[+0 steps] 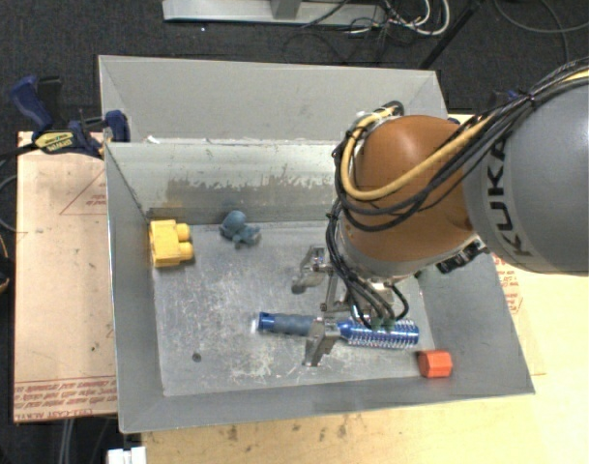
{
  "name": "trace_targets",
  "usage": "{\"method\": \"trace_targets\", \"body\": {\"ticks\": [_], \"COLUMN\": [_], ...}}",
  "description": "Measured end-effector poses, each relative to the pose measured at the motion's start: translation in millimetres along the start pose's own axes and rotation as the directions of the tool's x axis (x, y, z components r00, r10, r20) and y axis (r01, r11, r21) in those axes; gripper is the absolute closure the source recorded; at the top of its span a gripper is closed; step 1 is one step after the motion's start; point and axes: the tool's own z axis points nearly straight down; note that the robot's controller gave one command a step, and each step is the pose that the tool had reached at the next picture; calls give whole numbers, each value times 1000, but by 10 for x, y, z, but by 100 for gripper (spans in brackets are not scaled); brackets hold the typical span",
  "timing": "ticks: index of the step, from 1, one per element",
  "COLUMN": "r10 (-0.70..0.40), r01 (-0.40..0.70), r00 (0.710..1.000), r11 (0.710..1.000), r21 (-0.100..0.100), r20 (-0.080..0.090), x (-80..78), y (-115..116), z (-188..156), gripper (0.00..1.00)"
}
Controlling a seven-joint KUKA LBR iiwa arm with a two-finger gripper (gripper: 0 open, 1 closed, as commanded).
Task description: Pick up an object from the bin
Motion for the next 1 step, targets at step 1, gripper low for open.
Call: {"method": "trace_targets", "body": {"ticks": [1], "r10": [268], "r01": [-268], "r00": [963], "r11": [964], "r21": [-1], "r20": [5], "x": [-88], "y": [-327], "z": [670], "gripper": [0]}}
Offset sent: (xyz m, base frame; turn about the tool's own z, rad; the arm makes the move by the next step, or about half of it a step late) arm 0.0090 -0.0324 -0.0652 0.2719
